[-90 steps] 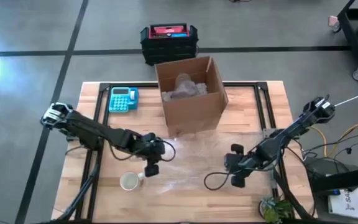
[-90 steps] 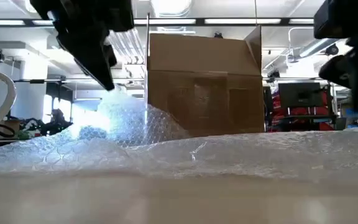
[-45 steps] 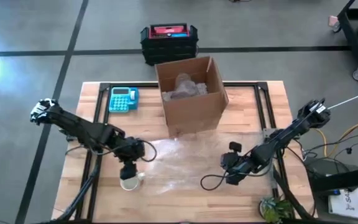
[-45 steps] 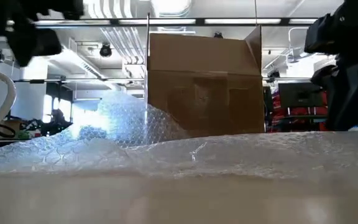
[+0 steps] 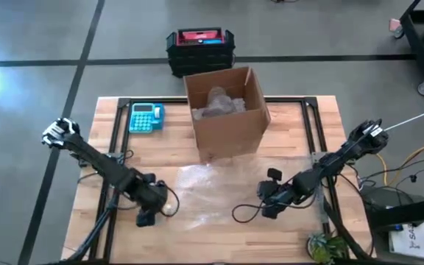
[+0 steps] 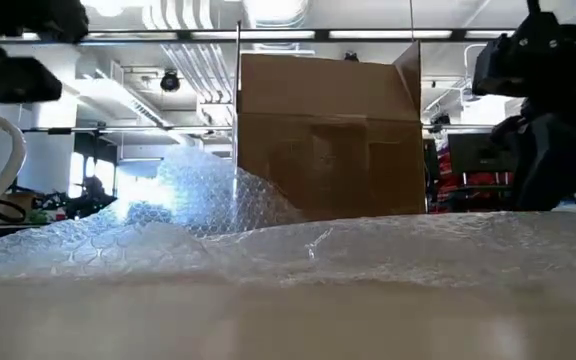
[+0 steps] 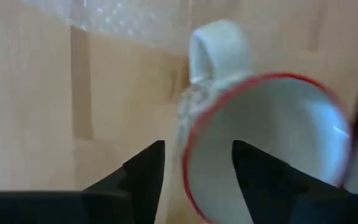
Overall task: Wrap mug
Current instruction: Wrap the gray mug with bubble wrap
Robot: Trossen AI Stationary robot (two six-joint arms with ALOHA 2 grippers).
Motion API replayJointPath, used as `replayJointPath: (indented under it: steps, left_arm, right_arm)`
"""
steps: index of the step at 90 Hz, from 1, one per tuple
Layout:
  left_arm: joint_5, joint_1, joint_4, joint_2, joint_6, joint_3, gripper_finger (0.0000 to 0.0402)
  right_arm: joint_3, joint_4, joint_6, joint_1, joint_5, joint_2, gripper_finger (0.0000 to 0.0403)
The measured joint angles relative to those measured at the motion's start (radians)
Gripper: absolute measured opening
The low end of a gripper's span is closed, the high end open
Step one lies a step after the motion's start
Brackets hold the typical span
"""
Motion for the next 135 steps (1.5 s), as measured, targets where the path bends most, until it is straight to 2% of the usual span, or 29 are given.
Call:
replayJointPath:
  steps: [13, 19, 24, 38, 45, 67, 75, 87, 96, 101, 106, 111, 123, 135]
  left_arm:
    - [0.01, 0.003, 0.003, 0.079, 0.026, 0.0, 0.0086]
    - [0.044, 0.004, 0.002, 0.093, 0.027, 0.0, 0.0034]
    - [0.086, 0.006, 0.004, 0.095, 0.028, 0.0, 0.0013]
    - [0.16, 0.008, -0.007, 0.033, -0.036, -0.002, 0.0008]
    - [0.157, 0.01, 0.004, -0.023, -0.092, -0.002, 0.0006]
    - [-0.081, 0.037, 0.185, -0.145, -0.088, -0.001, 0.0003]
    - [-0.149, 0.074, 0.216, -0.137, -0.049, -0.001, 0.0002]
    - [-0.17, 0.147, 0.311, -0.065, 0.048, -0.001, 0.0002]
    - [-0.172, 0.201, 0.445, 0.005, 0.134, -0.001, 0.0002]
    - [-0.173, 0.23, 0.517, 0.04, 0.182, 0.0, 0.0001]
    - [-0.168, 0.263, 0.554, 0.078, 0.226, 0.02, 0.0001]
    - [-0.153, 0.294, 0.561, 0.111, 0.265, 0.067, 0.0001]
    - [-0.159, 0.344, 0.532, 0.185, 0.366, 0.195, 0.0001]
    - [-0.148, 0.353, 0.494, 0.309, 0.452, 0.3, 0.0]
  right_arm:
    - [0.0, 0.0, -0.006, -0.007, -0.001, 0.0, 0.0051]
    - [0.0, 0.0, -0.026, -0.007, -0.007, -0.003, 0.0046]
    - [0.0, 0.001, -0.063, -0.007, -0.009, -0.01, 0.0042]
    - [0.013, 0.006, -0.171, -0.007, -0.003, -0.028, 0.0033]
    - [0.015, 0.022, -0.187, -0.011, 0.001, -0.024, 0.0028]
    - [0.008, 0.323, -0.275, -0.052, -0.001, 0.143, 0.0024]
    - [0.027, 0.409, -0.347, -0.073, -0.006, 0.224, 0.0024]
    - [0.118, 0.461, -0.426, -0.108, -0.016, 0.319, 0.0024]
    - [0.2, 0.45, -0.482, -0.137, -0.074, 0.391, 0.0025]
    - [0.257, 0.448, -0.525, -0.153, -0.141, 0.412, 0.0024]
    - [0.316, 0.401, -0.578, -0.163, -0.205, 0.421, 0.0022]
    - [0.377, 0.269, -0.616, -0.166, -0.237, 0.412, 0.002]
    - [0.488, -0.144, -0.613, -0.165, -0.215, 0.347, 0.0012]
    - [0.477, -0.331, -0.521, -0.158, -0.2, 0.249, 0.0007]
